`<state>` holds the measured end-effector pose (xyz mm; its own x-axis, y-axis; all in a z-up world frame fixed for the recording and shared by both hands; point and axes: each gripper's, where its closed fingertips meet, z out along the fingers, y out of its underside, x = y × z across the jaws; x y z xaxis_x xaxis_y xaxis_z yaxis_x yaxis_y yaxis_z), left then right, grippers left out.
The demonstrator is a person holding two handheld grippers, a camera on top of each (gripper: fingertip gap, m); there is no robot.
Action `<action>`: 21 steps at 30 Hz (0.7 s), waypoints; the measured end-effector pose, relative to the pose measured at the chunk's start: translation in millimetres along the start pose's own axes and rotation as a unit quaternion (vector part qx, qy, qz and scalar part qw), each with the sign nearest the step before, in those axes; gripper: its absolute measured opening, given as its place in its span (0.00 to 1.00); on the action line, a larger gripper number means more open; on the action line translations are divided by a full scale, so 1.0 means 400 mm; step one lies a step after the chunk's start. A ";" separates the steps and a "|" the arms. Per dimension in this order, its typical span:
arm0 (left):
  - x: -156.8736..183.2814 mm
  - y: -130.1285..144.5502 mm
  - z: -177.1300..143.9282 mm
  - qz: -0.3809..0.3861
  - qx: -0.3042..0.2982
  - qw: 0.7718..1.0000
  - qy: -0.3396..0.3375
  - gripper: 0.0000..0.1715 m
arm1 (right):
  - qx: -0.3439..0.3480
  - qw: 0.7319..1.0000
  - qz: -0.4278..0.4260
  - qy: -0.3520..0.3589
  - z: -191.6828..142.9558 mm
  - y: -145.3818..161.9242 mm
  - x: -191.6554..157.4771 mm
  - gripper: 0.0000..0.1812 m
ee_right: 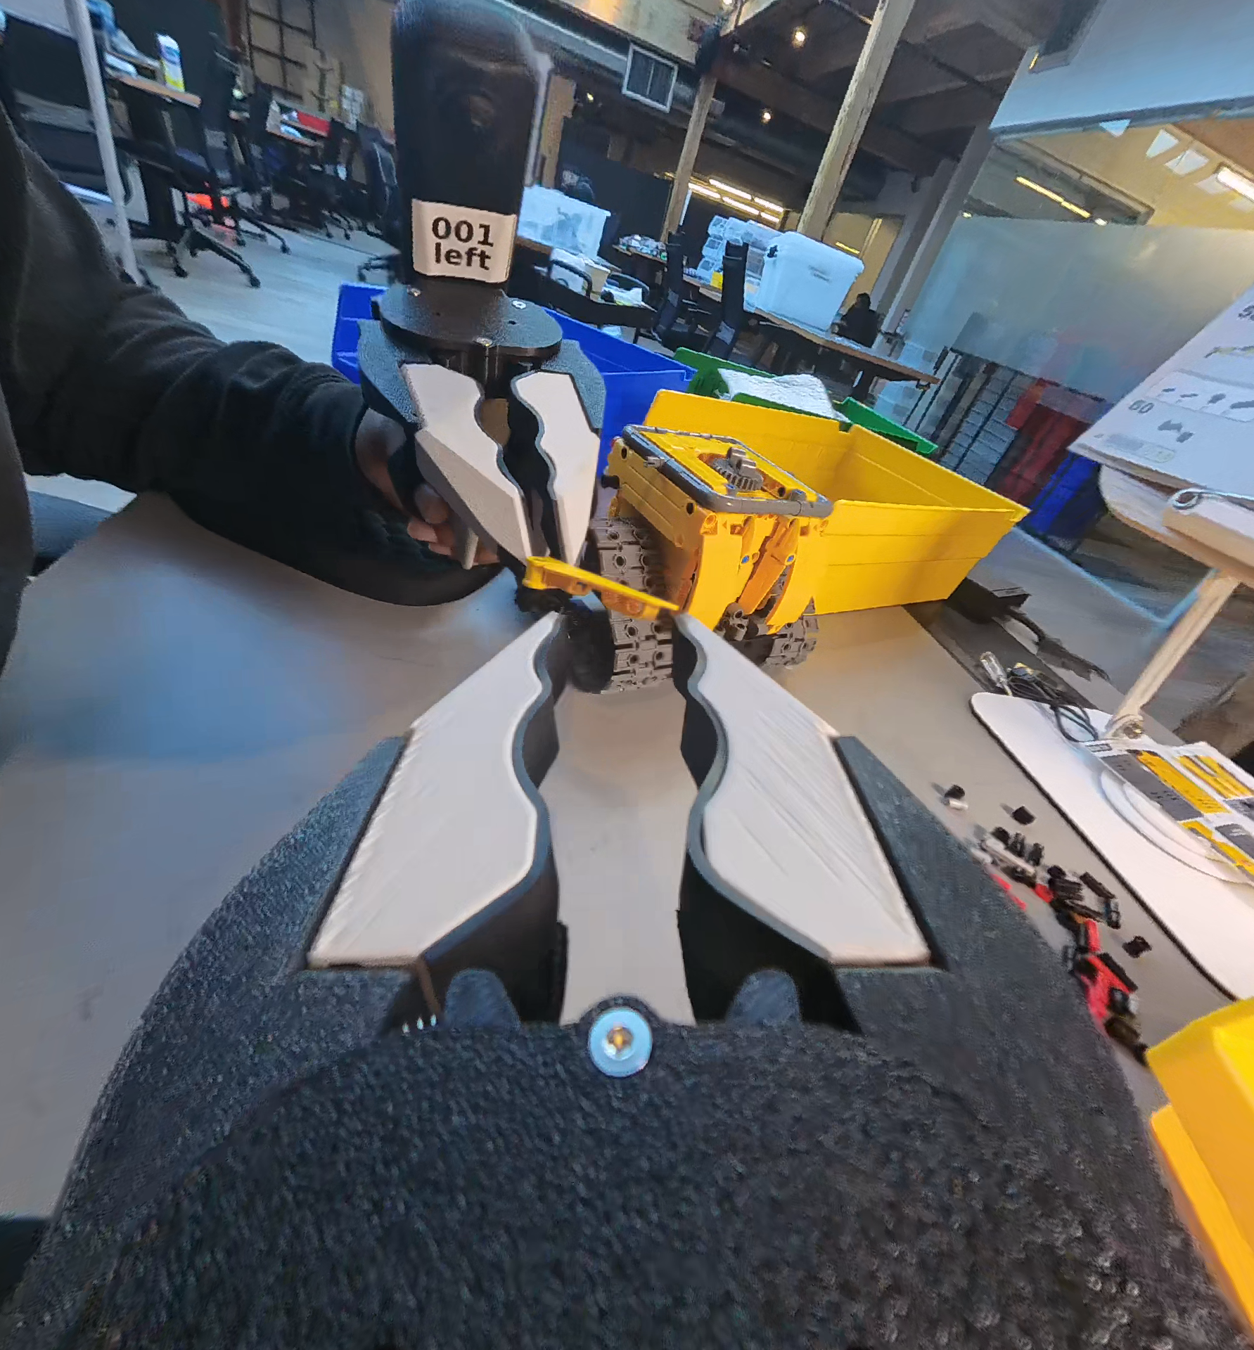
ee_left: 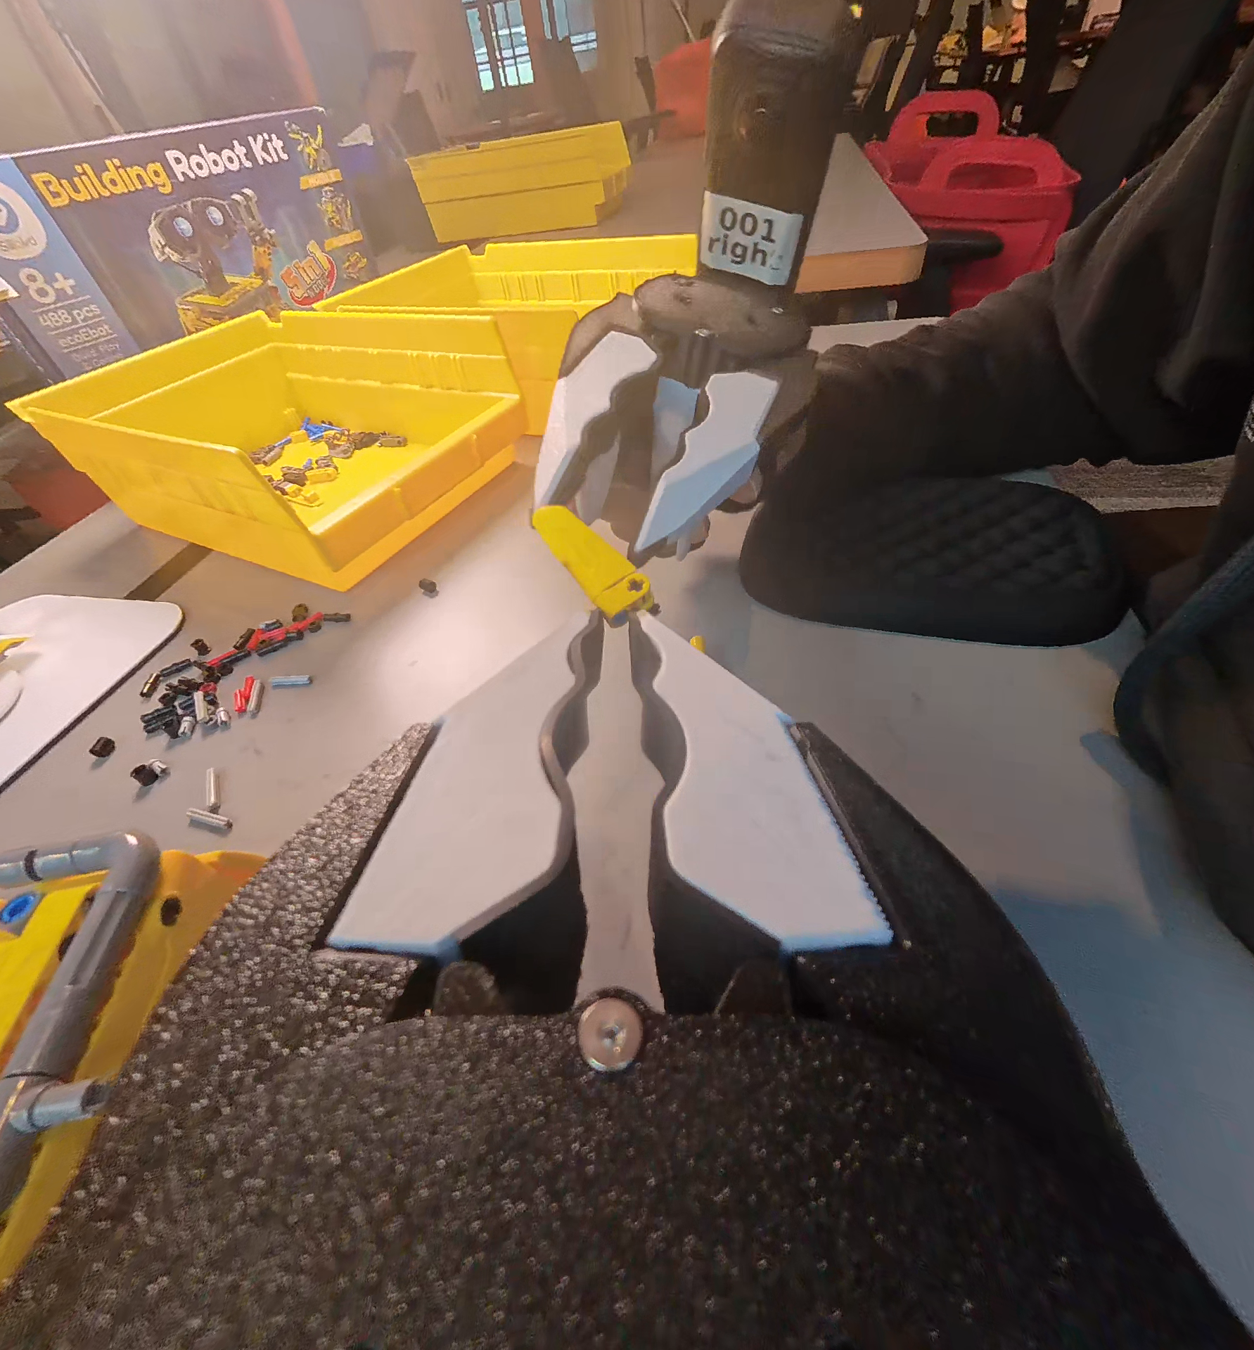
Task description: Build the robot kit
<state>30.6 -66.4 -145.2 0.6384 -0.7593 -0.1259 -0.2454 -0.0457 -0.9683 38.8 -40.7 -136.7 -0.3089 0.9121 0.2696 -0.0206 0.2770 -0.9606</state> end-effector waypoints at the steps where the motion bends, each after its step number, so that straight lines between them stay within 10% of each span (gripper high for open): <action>1: 0.005 0.001 0.000 0.003 0.000 1.000 0.005 0.03 | 0.002 1.000 0.014 -0.009 -0.002 0.000 0.000 0.20; 4: 0.033 0.000 0.004 0.013 0.003 0.999 0.034 0.03 | -0.010 0.997 0.052 -0.059 -0.001 0.008 -0.026 0.28; 11: 0.075 0.012 0.010 0.021 -0.005 0.997 0.078 0.03 | -0.017 0.990 0.062 -0.128 -0.007 0.012 -0.083 0.07; 21: 0.069 0.024 0.016 -0.008 -0.011 0.996 0.086 0.03 | -0.022 0.984 0.083 -0.157 -0.017 0.014 -0.095 0.05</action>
<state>50.4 -83.5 -159.3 0.5092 -0.8578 -0.0698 -0.2524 -0.0713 -0.9650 56.7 -71.7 -151.9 -0.5836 0.8092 0.0682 0.0940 0.1508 -0.9841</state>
